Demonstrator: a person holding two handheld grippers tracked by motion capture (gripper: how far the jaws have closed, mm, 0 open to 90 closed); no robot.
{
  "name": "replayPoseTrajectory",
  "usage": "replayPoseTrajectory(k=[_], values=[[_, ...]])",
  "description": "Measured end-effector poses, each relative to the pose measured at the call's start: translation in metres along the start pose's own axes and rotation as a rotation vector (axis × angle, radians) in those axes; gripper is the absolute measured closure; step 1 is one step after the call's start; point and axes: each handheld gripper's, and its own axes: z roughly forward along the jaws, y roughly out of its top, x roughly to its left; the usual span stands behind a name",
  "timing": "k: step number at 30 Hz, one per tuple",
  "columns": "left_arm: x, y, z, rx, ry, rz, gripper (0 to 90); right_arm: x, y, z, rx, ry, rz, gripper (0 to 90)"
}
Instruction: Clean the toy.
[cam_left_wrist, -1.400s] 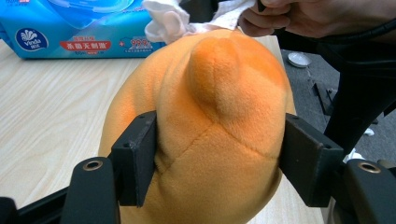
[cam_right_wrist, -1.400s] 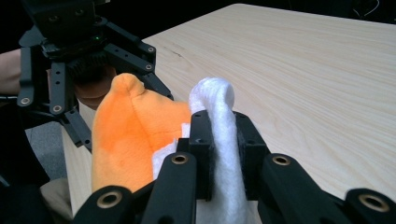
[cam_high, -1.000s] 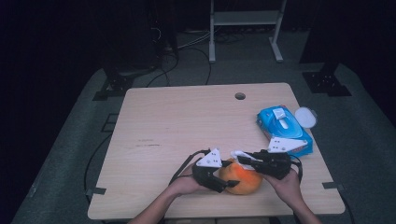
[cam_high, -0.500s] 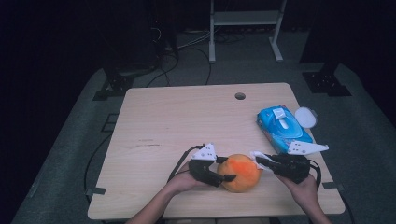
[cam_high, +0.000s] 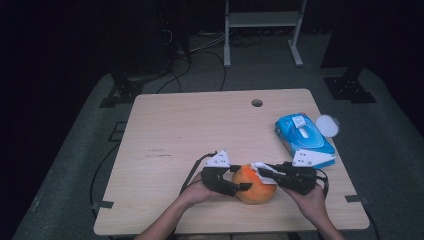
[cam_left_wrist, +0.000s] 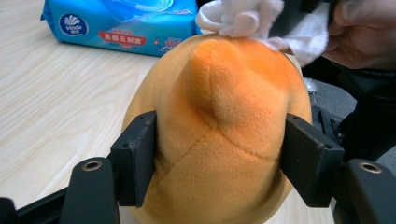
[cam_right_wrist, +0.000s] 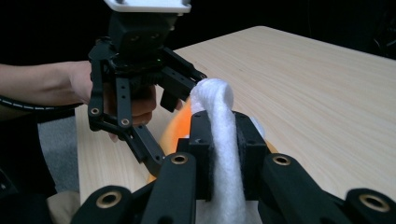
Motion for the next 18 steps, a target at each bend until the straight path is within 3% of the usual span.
replayPoseTrajectory(k=[2, 6, 7, 13, 18], values=[[0.003, -0.001, -0.002, -0.003, -0.005, -0.009, 33.3, 0.001, 0.003, 0.002, 0.011, -0.009, -0.02, 79.3], [0.005, -0.003, -0.004, -0.007, -0.007, -0.019, 33.3, -0.009, 0.0, -0.005, 0.016, -0.043, -0.014, 79.2], [0.007, -0.003, -0.005, -0.009, -0.008, -0.026, 33.3, -0.016, -0.006, -0.014, 0.008, -0.061, 0.016, 79.2], [0.01, -0.004, -0.005, -0.018, -0.013, -0.049, 33.3, -0.027, -0.023, -0.033, -0.018, -0.085, 0.091, 79.2], [0.012, -0.004, -0.005, -0.024, -0.008, -0.072, 33.2, -0.023, -0.022, -0.031, -0.014, -0.078, 0.071, 79.2]])
